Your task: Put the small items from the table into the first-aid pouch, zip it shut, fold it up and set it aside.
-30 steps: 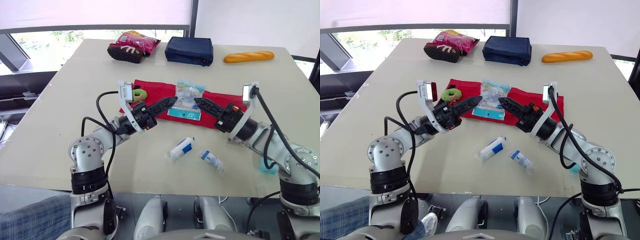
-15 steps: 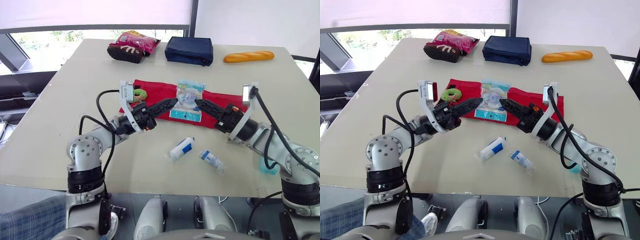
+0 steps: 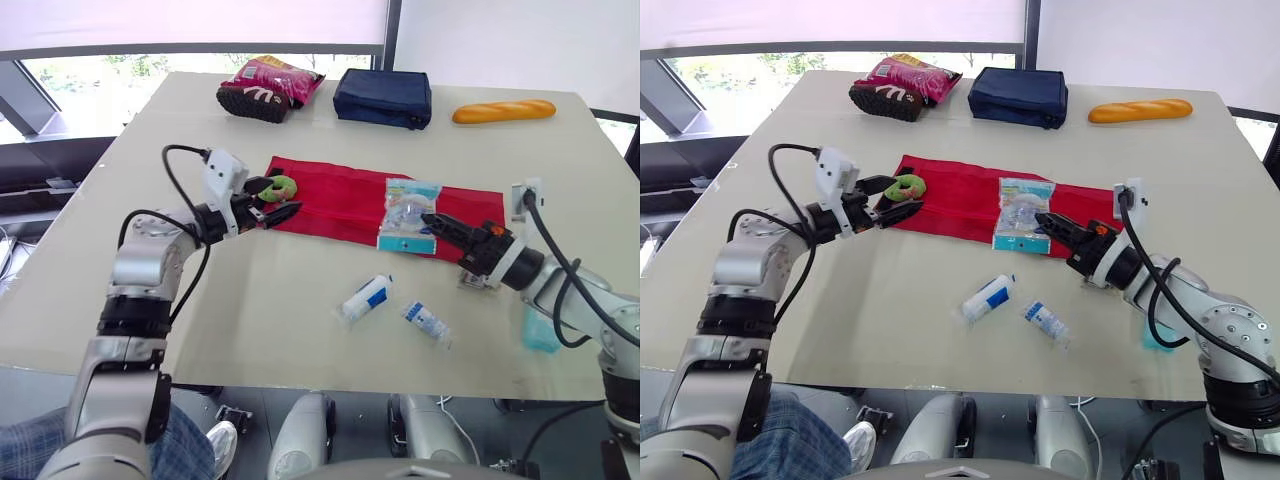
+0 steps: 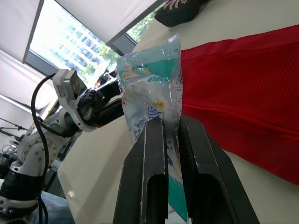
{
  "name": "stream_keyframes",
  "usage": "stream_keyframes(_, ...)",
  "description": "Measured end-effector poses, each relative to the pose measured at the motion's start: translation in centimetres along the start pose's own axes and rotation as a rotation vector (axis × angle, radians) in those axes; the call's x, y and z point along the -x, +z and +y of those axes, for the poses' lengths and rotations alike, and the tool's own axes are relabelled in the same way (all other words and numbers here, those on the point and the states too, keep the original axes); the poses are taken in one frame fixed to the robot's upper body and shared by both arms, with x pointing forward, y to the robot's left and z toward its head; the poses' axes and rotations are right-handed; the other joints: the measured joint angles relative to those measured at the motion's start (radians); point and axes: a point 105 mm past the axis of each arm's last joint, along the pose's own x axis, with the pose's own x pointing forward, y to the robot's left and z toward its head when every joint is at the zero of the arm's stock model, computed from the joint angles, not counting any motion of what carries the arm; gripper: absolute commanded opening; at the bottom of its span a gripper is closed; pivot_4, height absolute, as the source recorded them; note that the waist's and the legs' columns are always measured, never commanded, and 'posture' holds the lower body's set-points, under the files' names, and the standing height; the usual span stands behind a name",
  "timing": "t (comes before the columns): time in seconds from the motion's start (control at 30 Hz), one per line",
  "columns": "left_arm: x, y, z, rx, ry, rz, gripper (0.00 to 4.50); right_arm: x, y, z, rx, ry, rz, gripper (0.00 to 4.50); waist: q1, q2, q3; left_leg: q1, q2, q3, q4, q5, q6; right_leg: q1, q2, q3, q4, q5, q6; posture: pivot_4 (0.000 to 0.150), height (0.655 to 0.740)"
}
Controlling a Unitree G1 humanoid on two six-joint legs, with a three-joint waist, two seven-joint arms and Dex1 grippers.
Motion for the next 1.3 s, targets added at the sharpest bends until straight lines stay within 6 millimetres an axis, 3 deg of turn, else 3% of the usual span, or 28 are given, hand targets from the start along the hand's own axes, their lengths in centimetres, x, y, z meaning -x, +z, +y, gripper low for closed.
stream_keyframes(0.3,-1.2,-2.7,2.6,-0.313,-0.026,0.241,4.44,0.4,-0.2,0.3,0.019,-0.014,-0.003,0.00,-0.002,-0.001,0.001,-0.001,0.000,0.001,0.000,-0.001,0.002,0.000,0.000,0.000,-0.002,0.001,0.002,0.150,0.7164)
stream_keyframes(0.53,-2.7,-2.1,2.8,-0.513,-0.047,0.299,4.44,0.4,-0.1,0.6,0.030,-0.015,-0.013,0.00,0.002,-0.001,0.000,-0.001,0.000,0.001,0.002,-0.001,0.002,0.000,-0.001,0.000,-0.002,0.002,0.004,0.150,0.7164)
stream_keyframes(0.77,-4.4,-2.1,2.0,-0.704,-0.087,0.364,1.57,0.4,0.0,0.6,0.029,-0.020,-0.024,0.00,0.005,-0.001,0.000,0.000,0.000,0.001,0.006,-0.001,0.003,0.002,-0.001,0.001,-0.001,0.004,0.007,0.150,0.7164)
stream_keyframes(0.8,-4.6,-2.1,2.0,-0.735,-0.092,0.380,0.89,0.4,0.0,0.6,0.029,-0.021,-0.026,0.00,0.005,-0.001,0.000,0.000,0.000,0.001,0.007,-0.001,0.003,0.002,-0.001,0.001,0.000,0.004,0.007,0.150,0.7164)
stream_keyframes(0.83,-4.7,-2.3,2.0,-0.748,-0.094,0.392,0.61,0.4,0.1,0.6,0.028,-0.020,-0.027,0.00,0.005,-0.001,0.000,0.000,0.000,0.002,0.007,-0.001,0.003,0.002,-0.001,0.001,0.000,0.004,0.007,0.150,0.7164)
stream_keyframes(0.87,-4.8,-2.4,2.0,-0.764,-0.091,0.403,0.04,0.4,0.1,0.6,0.028,-0.022,-0.029,0.00,0.004,-0.001,0.000,0.000,0.000,0.001,0.007,-0.001,0.003,0.002,-0.001,0.001,0.001,0.004,0.007,0.150,0.7164)
stream_keyframes(1.13,-5.3,-2.1,1.7,-0.763,-0.102,0.401,0.04,0.3,0.2,0.8,0.021,-0.019,-0.051,0.00,0.005,-0.001,0.000,-0.001,0.000,0.001,0.007,-0.002,0.004,0.002,-0.001,0.001,0.000,0.004,0.007,0.150,0.7164)
stream_keyframes(1.3,-4.8,-2.1,0.4,-0.707,-0.222,0.351,0.04,0.5,-0.1,0.8,0.025,-0.035,-0.051,0.00,0.002,-0.001,0.000,-0.001,0.000,0.002,0.007,-0.003,0.005,0.002,-0.001,0.002,0.000,0.004,0.007,0.150,0.7164)
